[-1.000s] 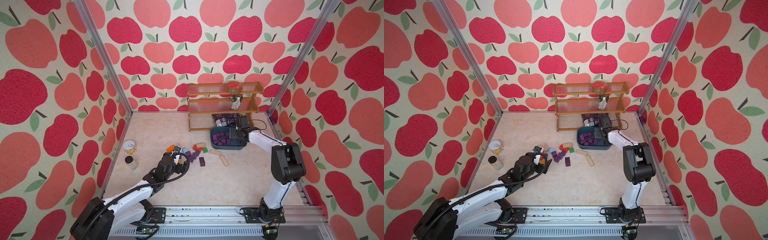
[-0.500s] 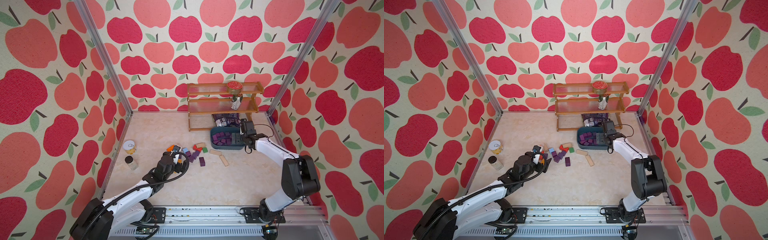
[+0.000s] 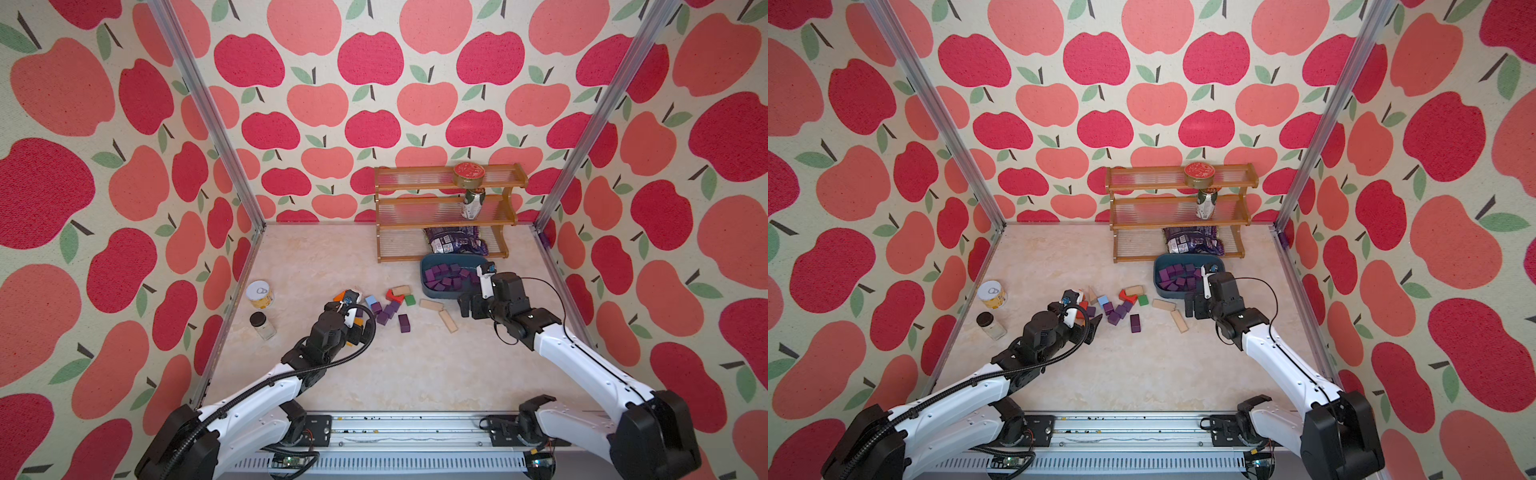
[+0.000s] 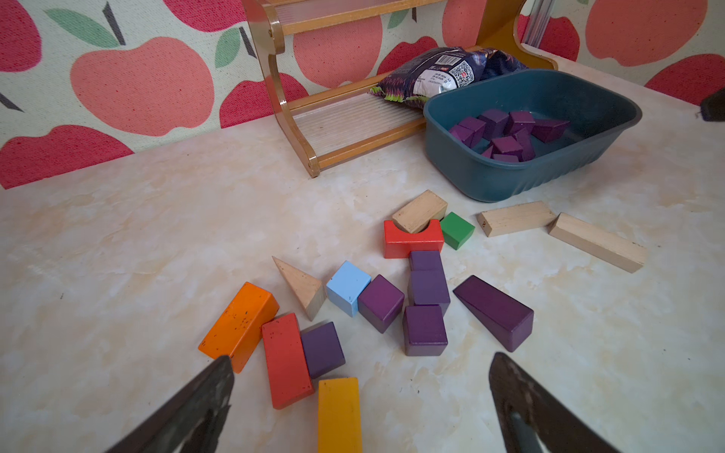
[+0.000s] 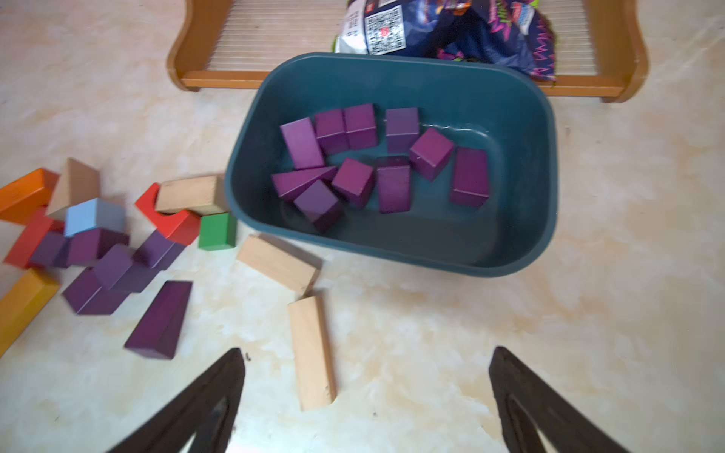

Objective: Pick purple bricks into the storage bin
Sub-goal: Pick up the building block from the center of the board.

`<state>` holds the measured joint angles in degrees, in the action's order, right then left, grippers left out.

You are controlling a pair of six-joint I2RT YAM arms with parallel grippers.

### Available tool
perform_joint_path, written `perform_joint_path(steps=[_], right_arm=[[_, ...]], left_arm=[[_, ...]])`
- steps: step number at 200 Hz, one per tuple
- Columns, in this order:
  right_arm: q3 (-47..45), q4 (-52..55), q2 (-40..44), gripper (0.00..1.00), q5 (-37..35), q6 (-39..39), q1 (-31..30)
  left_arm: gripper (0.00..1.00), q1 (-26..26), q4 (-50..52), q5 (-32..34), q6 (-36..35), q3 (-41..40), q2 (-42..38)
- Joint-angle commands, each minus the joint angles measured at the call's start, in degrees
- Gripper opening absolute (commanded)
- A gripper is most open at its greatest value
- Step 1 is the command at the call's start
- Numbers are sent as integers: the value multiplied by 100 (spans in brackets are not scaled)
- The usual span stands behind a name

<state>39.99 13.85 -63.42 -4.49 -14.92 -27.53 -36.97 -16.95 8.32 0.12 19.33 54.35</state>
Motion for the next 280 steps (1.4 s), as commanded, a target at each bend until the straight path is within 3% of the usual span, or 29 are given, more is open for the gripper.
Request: perform_joint_path(steps=[1,17,55,78,153,218,280], right_arm=[[-149,-50,60,97,469,-258,-409],[-172,-97,-16,93,306,-332,-778],[-332,-631,-235,71,475,-891,-1209],[-325,-699,-415,67,230,-1070,-1589],[-279,-1309,-1102,70,-836,-1164,-2846],[448,-1622,-2536,72,-1381,-1371,-3310],[730,-1796,-3061,71,-1775,-1503,-3373]], left_arm=[[99,30,59,-30,-13,-39,-111],[99,38,51,-76,-12,-61,-193],[99,41,53,-15,8,-96,-250],[99,38,100,76,23,-97,-266],[99,43,45,236,59,-131,-355],[99,58,26,283,126,-131,-422],[99,99,37,372,145,-331,-614]])
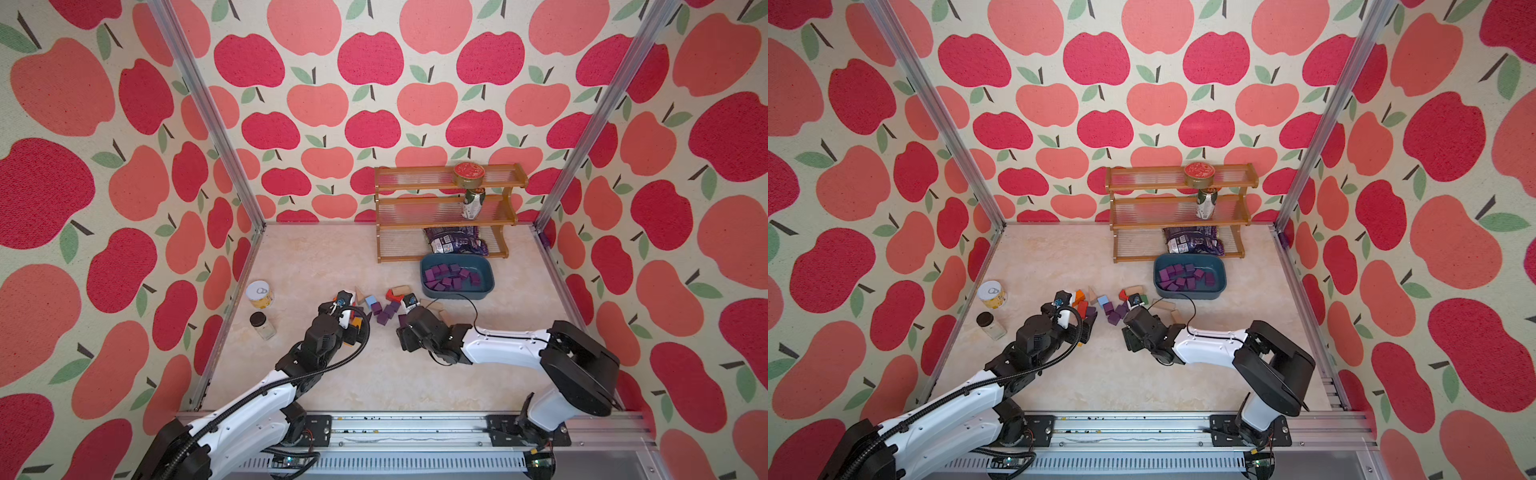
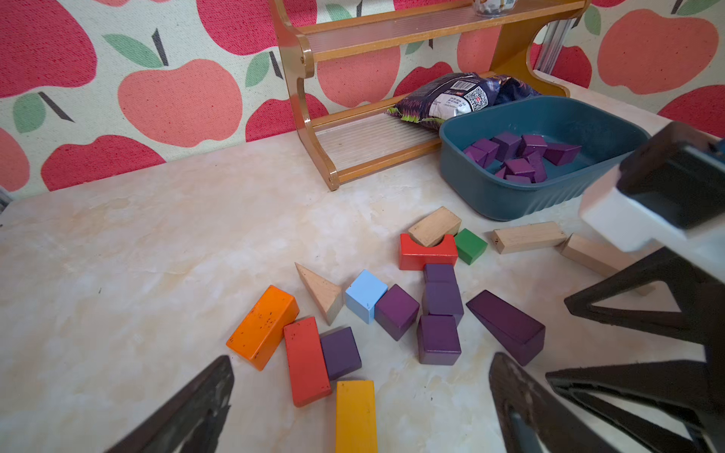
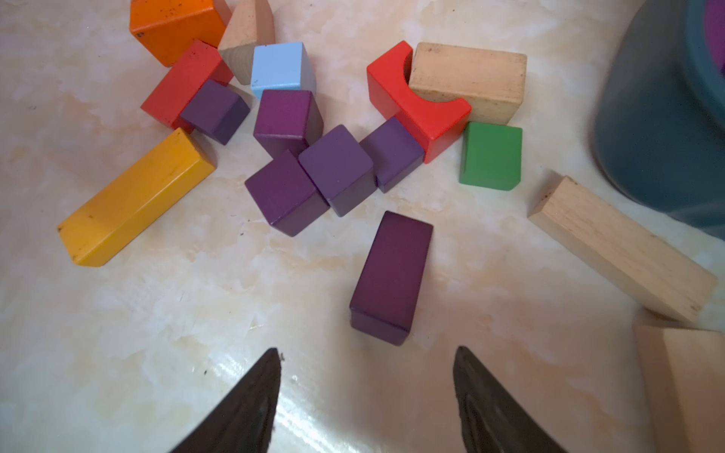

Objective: Pick purple bricks into the storage bin
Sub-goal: Pick up the building block from the center of the board.

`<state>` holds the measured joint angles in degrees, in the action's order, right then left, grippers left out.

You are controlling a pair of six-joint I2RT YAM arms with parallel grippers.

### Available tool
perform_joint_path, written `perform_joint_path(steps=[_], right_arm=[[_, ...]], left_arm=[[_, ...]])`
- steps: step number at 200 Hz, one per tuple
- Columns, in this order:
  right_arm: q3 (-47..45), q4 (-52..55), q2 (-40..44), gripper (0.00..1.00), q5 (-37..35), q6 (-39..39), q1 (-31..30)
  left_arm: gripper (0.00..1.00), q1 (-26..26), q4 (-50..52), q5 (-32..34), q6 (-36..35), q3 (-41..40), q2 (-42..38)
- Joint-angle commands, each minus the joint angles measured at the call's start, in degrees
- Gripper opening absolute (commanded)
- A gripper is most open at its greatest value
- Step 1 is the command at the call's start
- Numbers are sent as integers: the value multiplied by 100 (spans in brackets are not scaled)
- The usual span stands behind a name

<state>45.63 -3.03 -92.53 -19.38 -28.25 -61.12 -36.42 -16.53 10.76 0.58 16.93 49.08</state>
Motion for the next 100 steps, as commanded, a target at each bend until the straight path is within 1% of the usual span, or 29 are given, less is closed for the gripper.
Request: perform_joint_path(steps=[1,22,49,67,100], right_arm=[[175,-105,-155,71,-286,-167,-14],[293,-49,-315,69,-288,-198,-14],[475,45,-504,61,-235,-225,-13],[518,74,-592,60,-264,-255,-9],[596,179,-680,55,-345,-319,-13]], left_arm=[[99,46,-6,128,100,-92,-85],[99,74,-13,119,118,-95,-79],[99,75,-18,102,152,-96,-74],[99,75,-18,92,159,-101,-73],[99,96,-20,97,170,-102,-91]])
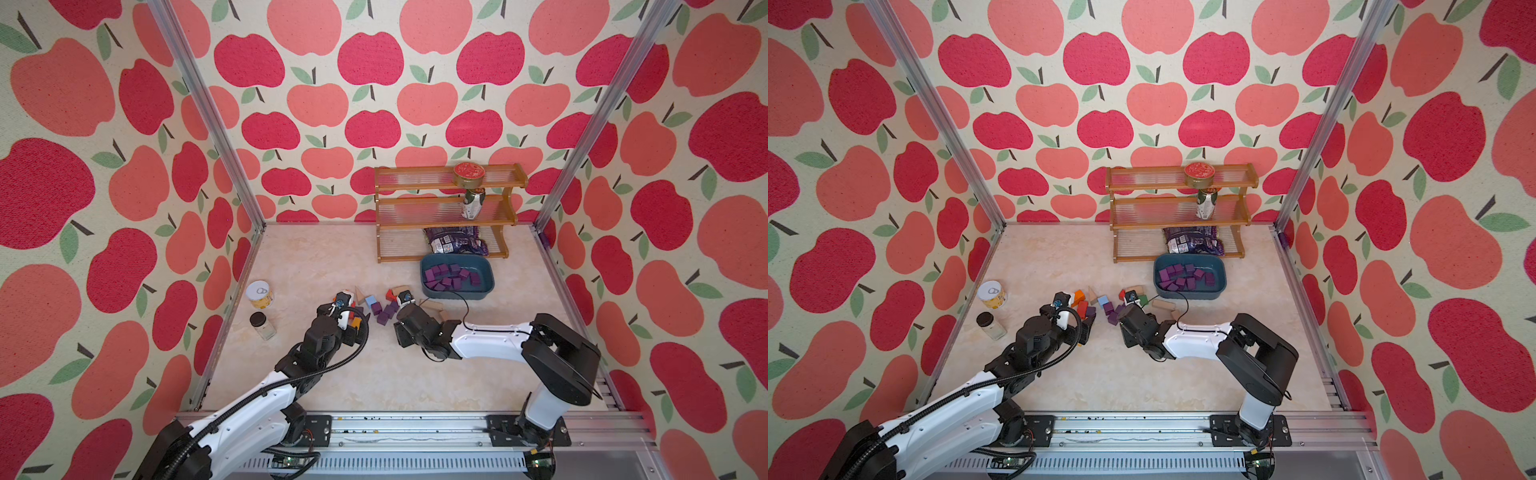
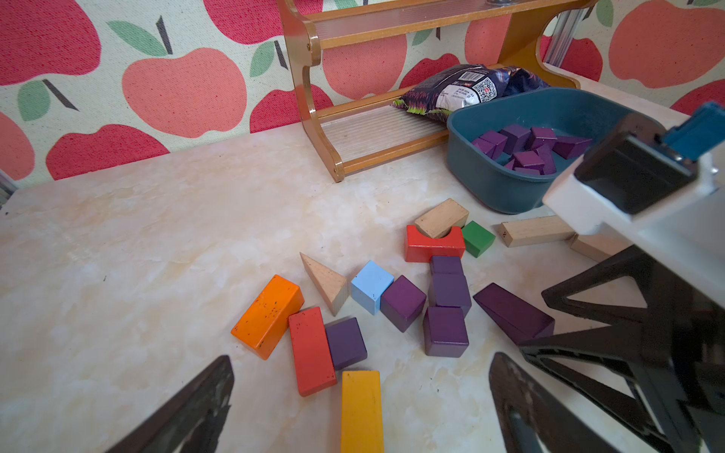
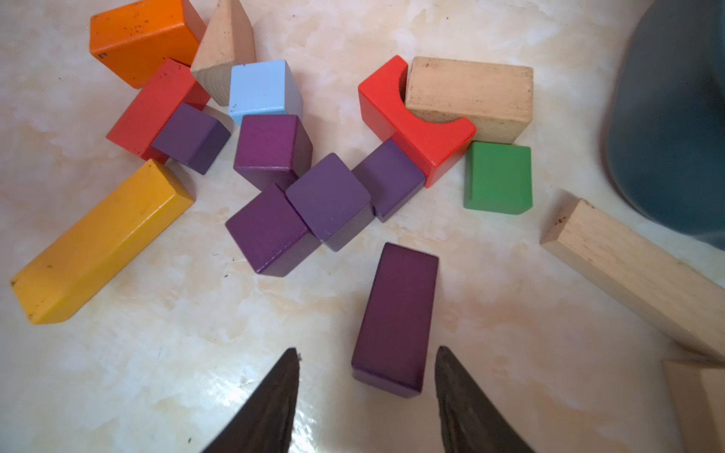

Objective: Pick purple bricks into the storage bin
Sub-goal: Pick up the building block from the center of the board.

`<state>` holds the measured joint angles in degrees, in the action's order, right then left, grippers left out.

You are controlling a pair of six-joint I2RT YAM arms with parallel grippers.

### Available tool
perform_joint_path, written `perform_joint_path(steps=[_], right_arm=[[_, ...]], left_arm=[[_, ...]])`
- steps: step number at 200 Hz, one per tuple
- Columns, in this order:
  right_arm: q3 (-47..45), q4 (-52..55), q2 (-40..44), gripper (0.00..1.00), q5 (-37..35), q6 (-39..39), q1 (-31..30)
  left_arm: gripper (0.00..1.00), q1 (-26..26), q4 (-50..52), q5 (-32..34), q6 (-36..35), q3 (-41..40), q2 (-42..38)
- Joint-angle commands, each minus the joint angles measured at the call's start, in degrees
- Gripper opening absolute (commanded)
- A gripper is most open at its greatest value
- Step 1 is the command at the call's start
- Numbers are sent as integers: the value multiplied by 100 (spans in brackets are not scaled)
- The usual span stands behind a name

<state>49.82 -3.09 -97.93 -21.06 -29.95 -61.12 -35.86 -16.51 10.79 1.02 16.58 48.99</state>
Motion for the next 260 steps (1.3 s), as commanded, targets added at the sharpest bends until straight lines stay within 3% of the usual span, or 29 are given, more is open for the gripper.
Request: perform_joint_path(steps=[1,124,145,260], right_arm=[[185,195,-144,55,-182,-150,-9],[301,437,-375,46,-189,-346,56],[282,380,-377,38,-131,-362,65],[441,494,-706,38,-57,-397,118]], left_arm=[[99,41,-20,92,127,-63,-83],[99,67,-55,42,153,-76,-39],[99,65,-60,46,153,-76,-36],[99,83,-79,7,150,-60,48]])
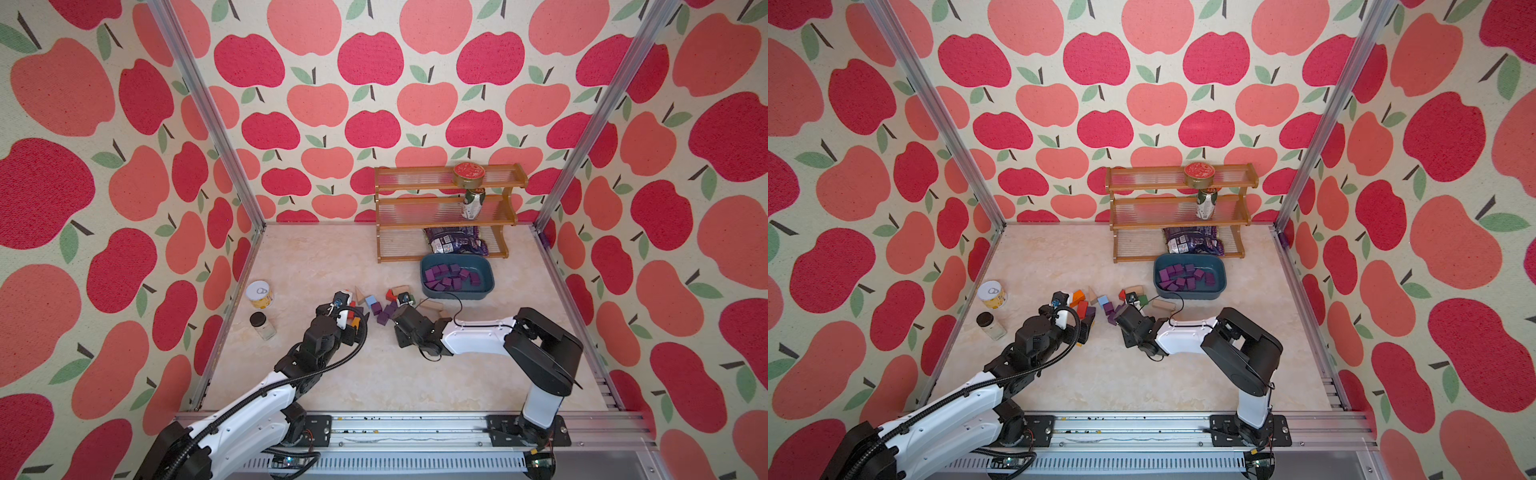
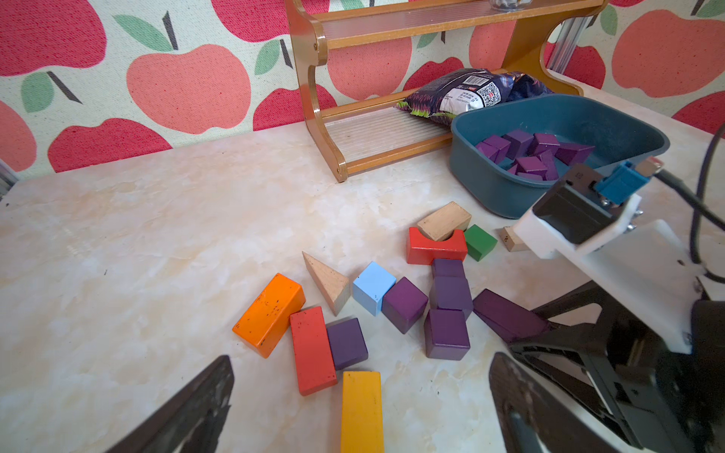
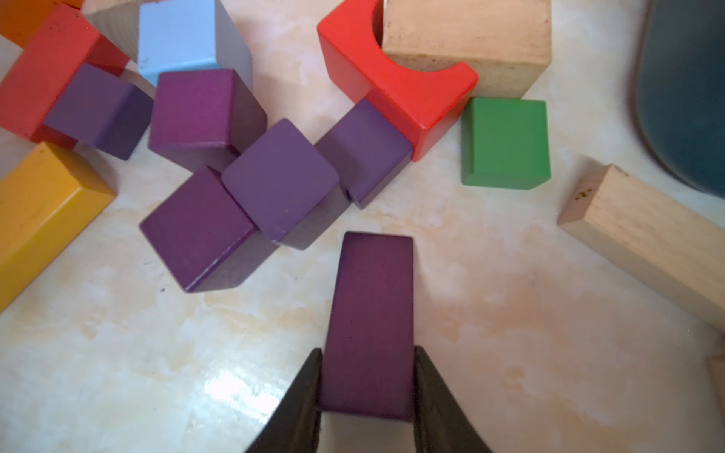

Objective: Pick purple bricks into the storage bin
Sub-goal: Pick up the building block from the center of the board.

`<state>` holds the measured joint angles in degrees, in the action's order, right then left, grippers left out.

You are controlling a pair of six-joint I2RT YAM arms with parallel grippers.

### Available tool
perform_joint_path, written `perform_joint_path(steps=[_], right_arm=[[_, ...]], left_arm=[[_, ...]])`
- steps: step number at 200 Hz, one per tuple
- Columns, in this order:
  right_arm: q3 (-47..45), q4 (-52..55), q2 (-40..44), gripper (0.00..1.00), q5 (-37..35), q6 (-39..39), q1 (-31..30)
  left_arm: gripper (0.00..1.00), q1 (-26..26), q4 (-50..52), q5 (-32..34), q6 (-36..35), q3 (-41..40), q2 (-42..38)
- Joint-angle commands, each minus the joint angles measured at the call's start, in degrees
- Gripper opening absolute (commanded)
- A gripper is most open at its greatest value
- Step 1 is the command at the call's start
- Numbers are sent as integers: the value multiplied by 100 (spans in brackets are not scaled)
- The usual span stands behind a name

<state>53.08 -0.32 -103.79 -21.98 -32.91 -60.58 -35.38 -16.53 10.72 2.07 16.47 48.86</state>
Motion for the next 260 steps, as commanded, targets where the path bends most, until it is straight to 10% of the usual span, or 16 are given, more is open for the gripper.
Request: perform_joint_path(steps=[1,143,260], right_arm=[[115,217,-118,38,31,-102,63],[-7,778,1119,25,-358,83,157],[-45,1364,2500,23,-22,894,1574]], left_arm=[[99,37,-78,11,51,-48,62],[99,47,-70,-26,75,-41,80],[99,52,-79,-44,83,-29,123]])
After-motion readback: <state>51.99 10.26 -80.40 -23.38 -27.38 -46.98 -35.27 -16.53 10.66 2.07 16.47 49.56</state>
